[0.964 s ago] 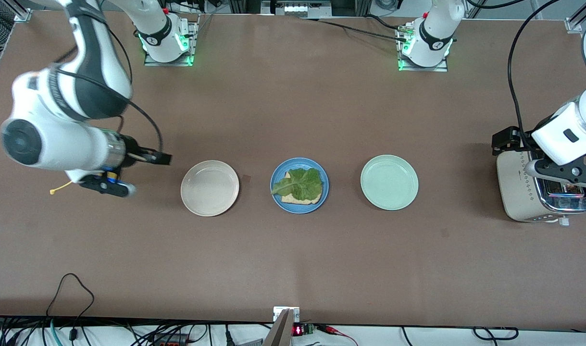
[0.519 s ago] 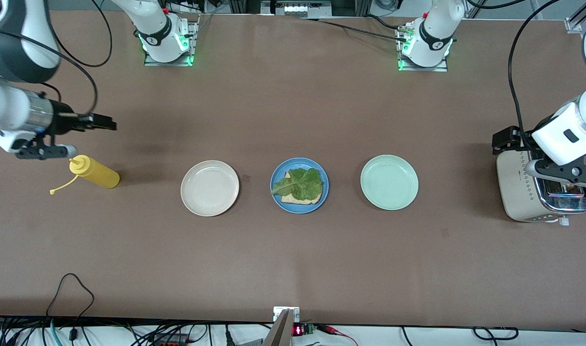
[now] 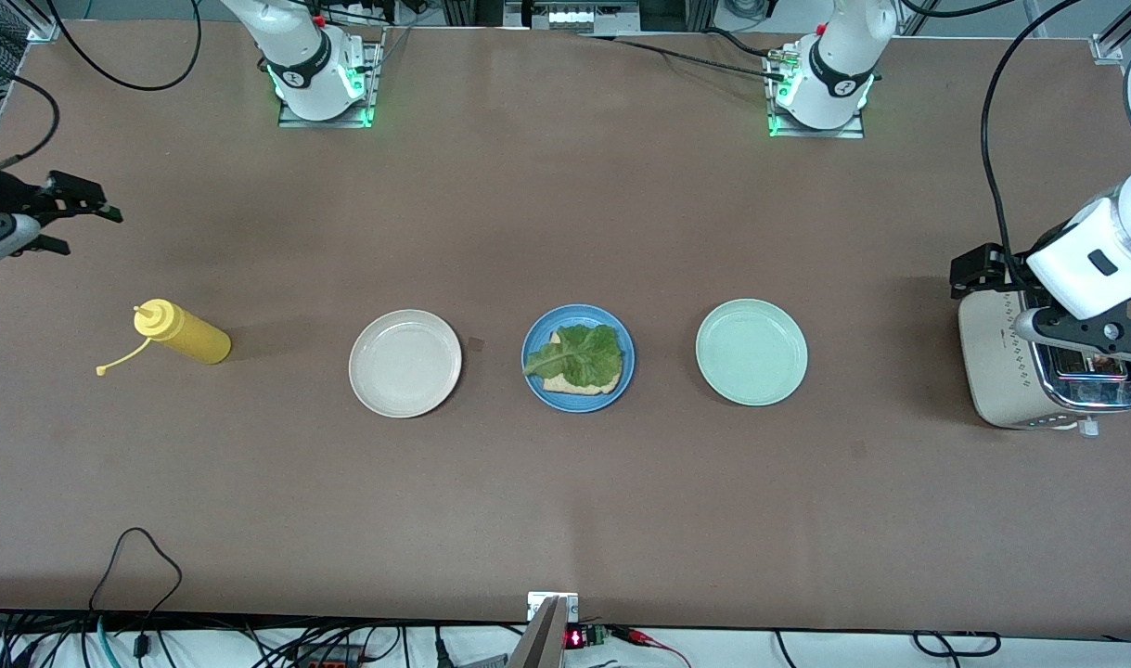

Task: Make sandwich in blue plate with both arms
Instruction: 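Grasp the yellow squeeze bottle with the right gripper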

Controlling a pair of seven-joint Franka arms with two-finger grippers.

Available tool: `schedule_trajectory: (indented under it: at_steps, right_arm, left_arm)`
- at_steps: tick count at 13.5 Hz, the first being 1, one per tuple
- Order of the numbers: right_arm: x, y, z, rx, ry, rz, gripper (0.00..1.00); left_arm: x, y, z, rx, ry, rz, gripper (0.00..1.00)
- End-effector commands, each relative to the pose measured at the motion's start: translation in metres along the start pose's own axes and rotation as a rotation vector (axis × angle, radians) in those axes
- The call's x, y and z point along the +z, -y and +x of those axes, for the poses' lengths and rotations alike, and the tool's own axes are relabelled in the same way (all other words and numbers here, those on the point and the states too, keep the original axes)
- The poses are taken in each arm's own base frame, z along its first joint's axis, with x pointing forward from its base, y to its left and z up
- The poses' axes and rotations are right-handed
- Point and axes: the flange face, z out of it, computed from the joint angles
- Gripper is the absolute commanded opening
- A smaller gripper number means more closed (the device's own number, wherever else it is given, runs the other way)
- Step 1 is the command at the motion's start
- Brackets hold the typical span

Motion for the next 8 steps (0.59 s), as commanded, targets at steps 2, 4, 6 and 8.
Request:
schedule_trajectory:
  at_steps: [2, 4, 6, 8]
  right_arm:
    - [0.016, -0.042, -0.029, -0.277, -0.151, -0.003, 1.0]
    - [0.042, -0.071, -0.048, -0.346, -0.259, 0.044, 1.0]
    - [0.061, -0.097, -0.063, -0.445, -0.376, 0.051, 1.0]
    - [0.082, -0.122, -0.073, -0.504, -0.484, 0.056, 1.0]
  left_arm:
    - [-0.004, 0.003, -0.005, 0.002, 0.003, -0.011, 1.0]
    - [-0.003, 0.004, -0.005, -0.001, 0.005, -0.011, 1.0]
    - [-0.003, 0.004, -0.005, 0.0, 0.007, -0.011, 1.0]
    - [-0.003, 0.004, -0.005, 0.0, 0.005, -0.011, 1.0]
